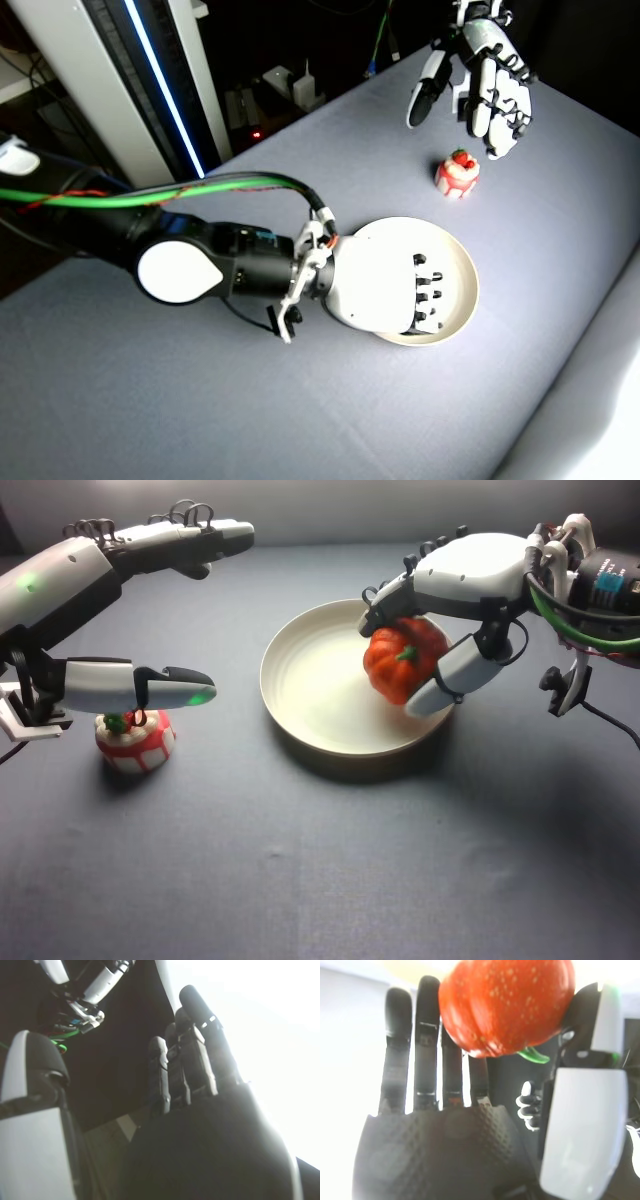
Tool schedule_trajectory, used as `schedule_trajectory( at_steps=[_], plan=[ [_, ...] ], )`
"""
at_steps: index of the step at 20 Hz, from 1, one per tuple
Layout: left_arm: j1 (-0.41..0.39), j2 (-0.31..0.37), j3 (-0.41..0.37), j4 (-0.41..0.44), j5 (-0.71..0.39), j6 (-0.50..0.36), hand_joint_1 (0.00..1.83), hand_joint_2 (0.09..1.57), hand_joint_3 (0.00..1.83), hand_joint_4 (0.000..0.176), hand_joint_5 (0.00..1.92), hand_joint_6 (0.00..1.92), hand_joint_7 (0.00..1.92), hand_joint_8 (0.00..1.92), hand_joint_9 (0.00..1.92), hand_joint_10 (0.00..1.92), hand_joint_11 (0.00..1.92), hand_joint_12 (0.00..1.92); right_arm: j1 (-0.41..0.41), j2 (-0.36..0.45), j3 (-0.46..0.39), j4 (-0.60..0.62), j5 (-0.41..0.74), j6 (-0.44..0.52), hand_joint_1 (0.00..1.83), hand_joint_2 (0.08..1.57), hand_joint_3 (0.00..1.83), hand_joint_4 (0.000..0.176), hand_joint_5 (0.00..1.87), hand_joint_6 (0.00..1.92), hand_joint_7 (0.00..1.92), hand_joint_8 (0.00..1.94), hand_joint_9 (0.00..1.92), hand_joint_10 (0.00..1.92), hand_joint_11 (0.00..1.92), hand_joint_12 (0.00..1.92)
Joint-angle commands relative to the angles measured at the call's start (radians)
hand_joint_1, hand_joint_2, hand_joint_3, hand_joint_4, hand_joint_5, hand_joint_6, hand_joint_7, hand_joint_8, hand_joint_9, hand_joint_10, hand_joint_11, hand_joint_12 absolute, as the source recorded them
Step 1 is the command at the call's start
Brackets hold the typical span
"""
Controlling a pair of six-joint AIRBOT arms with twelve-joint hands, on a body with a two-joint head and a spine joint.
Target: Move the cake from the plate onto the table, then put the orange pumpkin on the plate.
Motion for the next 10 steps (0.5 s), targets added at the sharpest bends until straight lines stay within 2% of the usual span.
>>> schedule_trajectory(
  at_steps=[1,2,3,4,5,6,7,8,9,10],
  plan=[
    [-0.011,-0.007,0.003,-0.041,-0.118,-0.003,0.95,1.0,0.0,0.0,0.34,0.0,0.3,0.0,0.4,0.0,0.29,0.89,0.008,0.014,0.001,0.051,0.106,0.003,1.1,0.9,0.0,0.008,0.57,0.01,0.52,0.0,0.53,0.04,0.16,1.06],
    [-0.011,-0.011,0.005,-0.039,-0.117,-0.003,1.02,1.0,0.0,0.027,0.36,0.0,0.29,0.0,0.38,0.0,0.3,0.77,0.006,0.021,0.0,0.068,0.114,0.003,1.06,0.89,0.0,0.0,0.49,0.0,0.41,0.0,0.44,0.01,0.1,1.04],
    [-0.011,-0.012,0.006,-0.037,-0.114,-0.003,1.02,1.01,0.0,0.027,0.35,0.0,0.29,0.0,0.41,0.0,0.37,0.67,0.005,0.023,0.0,0.075,0.119,0.003,1.09,0.88,0.0,0.0,0.43,0.0,0.35,0.0,0.35,0.0,0.02,1.03],
    [-0.011,-0.012,0.007,-0.037,-0.114,-0.003,1.01,1.03,0.0,0.03,0.33,0.0,0.29,0.0,0.45,0.0,0.34,0.79,0.004,0.024,0.0,0.079,0.127,0.003,1.09,0.86,0.0,0.0,0.38,0.0,0.31,0.0,0.32,0.0,0.0,1.0],
    [-0.01,-0.013,0.008,-0.037,-0.116,-0.003,1.07,1.04,0.0,0.069,0.31,0.0,0.29,0.0,0.42,0.0,0.25,0.85,0.004,0.026,-0.004,0.08,0.133,0.003,1.06,0.84,0.0,0.064,0.32,0.0,0.23,0.0,0.25,0.01,0.0,0.86],
    [-0.01,-0.014,0.008,-0.037,-0.115,-0.003,1.01,1.03,0.0,0.061,0.32,0.0,0.33,0.0,0.48,0.01,0.2,0.99,0.003,0.029,-0.009,0.08,0.137,0.003,0.96,0.82,0.0,0.108,0.26,0.0,0.17,0.0,0.18,0.0,0.0,0.8],
    [-0.01,-0.016,0.009,-0.037,-0.114,-0.003,0.94,1.02,0.0,0.057,0.33,0.0,0.35,0.0,0.5,0.01,0.21,1.03,0.003,0.03,-0.01,0.08,0.14,0.003,0.93,0.81,0.0,0.141,0.22,0.0,0.1,0.0,0.13,0.0,0.0,0.78],
    [-0.01,-0.018,0.01,-0.037,-0.114,-0.003,0.98,1.03,0.0,0.069,0.32,0.0,0.29,0.0,0.42,0.0,0.17,0.96,0.003,0.029,-0.01,0.082,0.14,0.003,0.98,0.81,0.0,0.159,0.16,0.0,0.03,0.0,0.1,0.0,0.0,0.69],
    [-0.01,-0.018,0.011,-0.037,-0.114,-0.003,0.92,1.04,0.0,0.042,0.28,0.0,0.29,0.0,0.38,0.0,0.17,0.87,0.003,0.029,-0.01,0.082,0.14,0.003,1.02,0.81,0.0,0.162,0.08,0.0,0.01,0.0,0.02,0.0,0.0,0.67],
    [-0.01,-0.018,0.011,-0.037,-0.115,-0.003,0.93,1.06,0.01,0.041,0.29,0.01,0.29,0.0,0.35,0.0,0.15,0.84,0.003,0.032,-0.013,0.082,0.14,0.003,1.02,0.78,0.0,0.171,0.04,0.01,0.0,0.0,0.0,0.0,0.0,0.75]
  ],
)
